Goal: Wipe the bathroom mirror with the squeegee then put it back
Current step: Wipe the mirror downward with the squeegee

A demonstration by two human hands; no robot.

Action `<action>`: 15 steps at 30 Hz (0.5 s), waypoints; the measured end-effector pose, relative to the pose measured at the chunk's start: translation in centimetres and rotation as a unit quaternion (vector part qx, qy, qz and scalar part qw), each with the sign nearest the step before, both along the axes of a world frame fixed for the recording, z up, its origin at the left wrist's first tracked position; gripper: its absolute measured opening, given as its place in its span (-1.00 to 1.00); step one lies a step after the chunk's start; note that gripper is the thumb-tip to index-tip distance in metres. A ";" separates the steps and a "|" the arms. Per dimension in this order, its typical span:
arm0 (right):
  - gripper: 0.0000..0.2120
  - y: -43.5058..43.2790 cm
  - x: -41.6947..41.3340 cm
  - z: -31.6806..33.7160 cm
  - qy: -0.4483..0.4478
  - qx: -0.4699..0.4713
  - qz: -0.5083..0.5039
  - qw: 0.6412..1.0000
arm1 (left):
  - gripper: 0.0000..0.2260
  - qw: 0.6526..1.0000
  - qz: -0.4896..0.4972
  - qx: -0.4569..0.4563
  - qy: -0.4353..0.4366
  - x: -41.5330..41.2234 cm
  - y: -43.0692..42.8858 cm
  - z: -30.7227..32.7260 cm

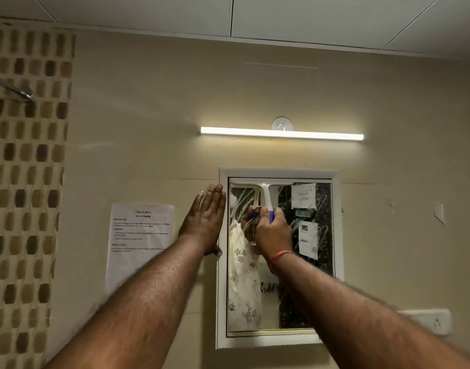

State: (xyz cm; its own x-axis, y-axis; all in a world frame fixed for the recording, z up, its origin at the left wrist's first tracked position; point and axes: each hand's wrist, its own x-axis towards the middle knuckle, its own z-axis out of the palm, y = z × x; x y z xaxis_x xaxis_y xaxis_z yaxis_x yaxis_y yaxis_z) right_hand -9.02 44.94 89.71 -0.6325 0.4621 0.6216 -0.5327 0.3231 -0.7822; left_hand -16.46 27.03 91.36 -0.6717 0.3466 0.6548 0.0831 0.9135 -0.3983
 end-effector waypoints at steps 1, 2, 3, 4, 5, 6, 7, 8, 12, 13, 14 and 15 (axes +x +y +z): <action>-0.78 -0.1 0.1 0.0 0.001 0.005 -0.006 1.000 | 0.54 1.000 -0.004 0.001 0.003 -0.3 -0.1 -0.1; -0.70 -0.2 0.1 0.1 0.001 0.013 -0.017 1.000 | 0.55 1.000 -0.008 0.004 0.004 -0.6 -0.1 -0.3; -0.61 -0.3 0.0 0.2 0.002 0.021 -0.030 0.999 | 0.57 1.000 -0.012 0.007 0.004 -0.9 -0.1 -0.4; -0.56 -0.5 -0.1 0.3 0.003 0.028 -0.039 0.999 | 0.58 1.000 -0.015 0.013 0.000 -1.0 -0.1 -0.5; -0.52 -0.5 -0.3 0.3 0.009 0.034 -0.046 0.998 | 0.59 1.000 -0.016 0.016 -0.002 -1.1 0.0 -0.6; -0.50 -0.4 -0.4 0.4 0.019 0.039 -0.047 0.998 | 0.60 1.000 -0.016 0.017 0.000 -1.0 0.2 -0.5; -0.49 -0.4 -0.7 0.4 0.028 0.041 -0.047 0.998 | 0.60 1.000 -0.012 0.014 0.001 -0.9 0.3 -0.4; -0.47 -0.3 -1.0 0.5 0.039 0.043 -0.048 0.997 | 0.61 1.000 -0.008 0.011 0.002 -0.8 0.4 -0.4; -0.48 -0.1 -1.2 0.7 0.069 0.084 -0.080 0.991 | 0.63 1.000 0.006 0.008 0.006 -0.5 0.6 -0.5; -0.51 -0.1 -1.3 0.7 0.064 0.102 -0.089 0.989 | 0.64 1.000 0.008 0.010 0.006 -0.5 0.7 -0.6; -0.53 0.1 -1.5 0.6 0.057 0.121 -0.099 0.986 | 0.64 1.000 0.009 0.013 0.007 -0.5 0.8 -0.7; -0.53 0.1 -1.6 0.6 0.050 0.139 -0.106 0.983 | 0.65 1.000 0.011 0.016 0.010 -0.5 0.9 -0.7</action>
State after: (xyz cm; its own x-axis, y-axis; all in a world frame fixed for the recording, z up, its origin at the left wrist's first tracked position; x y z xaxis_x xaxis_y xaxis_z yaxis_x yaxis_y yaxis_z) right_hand -10.63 45.07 90.26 -0.4703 0.3797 0.7966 -0.4999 0.6293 -0.5951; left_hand -16.94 27.97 90.62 -0.6662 0.3107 0.6780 0.0551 0.9271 -0.3707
